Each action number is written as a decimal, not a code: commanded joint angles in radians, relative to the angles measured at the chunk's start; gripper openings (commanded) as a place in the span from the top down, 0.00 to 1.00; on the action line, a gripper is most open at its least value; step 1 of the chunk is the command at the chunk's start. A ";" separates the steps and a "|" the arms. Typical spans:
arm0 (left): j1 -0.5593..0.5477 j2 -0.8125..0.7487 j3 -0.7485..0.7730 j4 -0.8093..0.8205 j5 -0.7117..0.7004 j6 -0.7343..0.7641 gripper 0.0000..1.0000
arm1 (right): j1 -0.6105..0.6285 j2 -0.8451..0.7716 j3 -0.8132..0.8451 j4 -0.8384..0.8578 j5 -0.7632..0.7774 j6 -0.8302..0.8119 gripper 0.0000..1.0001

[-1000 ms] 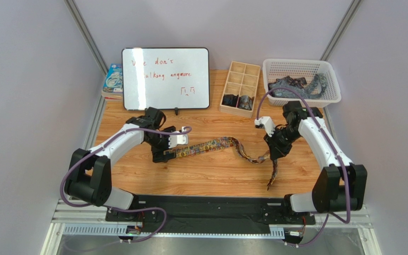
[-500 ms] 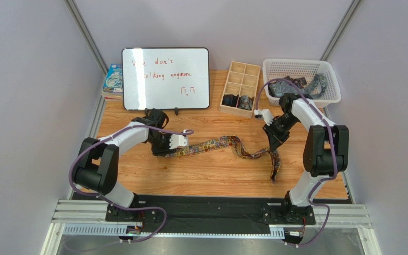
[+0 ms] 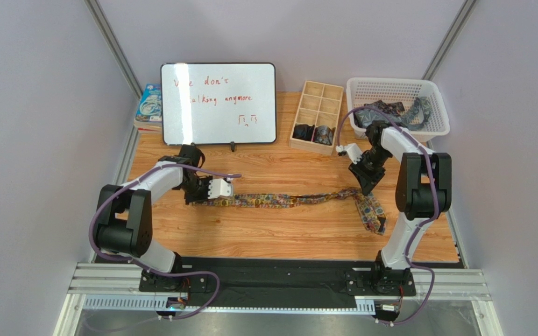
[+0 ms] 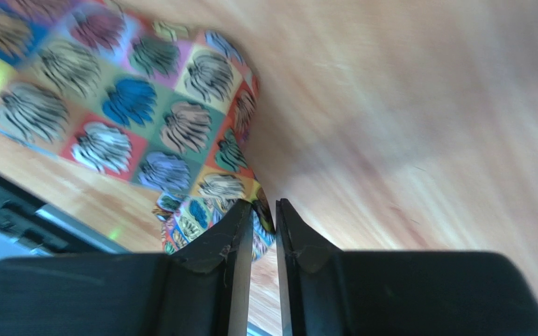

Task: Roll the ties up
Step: Flatten out the tie at the center of the board, then roll the tie at the center of the board.

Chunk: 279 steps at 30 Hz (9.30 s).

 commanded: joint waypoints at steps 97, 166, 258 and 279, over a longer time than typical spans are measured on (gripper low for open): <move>0.397 0.220 0.402 -0.254 0.329 -0.657 0.22 | -0.315 -0.021 -0.042 0.084 -0.006 0.466 0.34; 0.405 0.168 0.515 -0.353 0.331 -0.598 0.01 | -0.322 -0.110 0.306 -0.271 0.076 0.124 0.28; 0.413 -0.017 0.153 -0.020 0.425 -1.355 1.00 | 0.374 0.088 0.150 0.296 -0.540 0.851 0.32; -0.060 0.165 0.230 0.372 0.440 -1.838 1.00 | 0.377 0.097 0.085 0.486 -0.716 1.095 0.51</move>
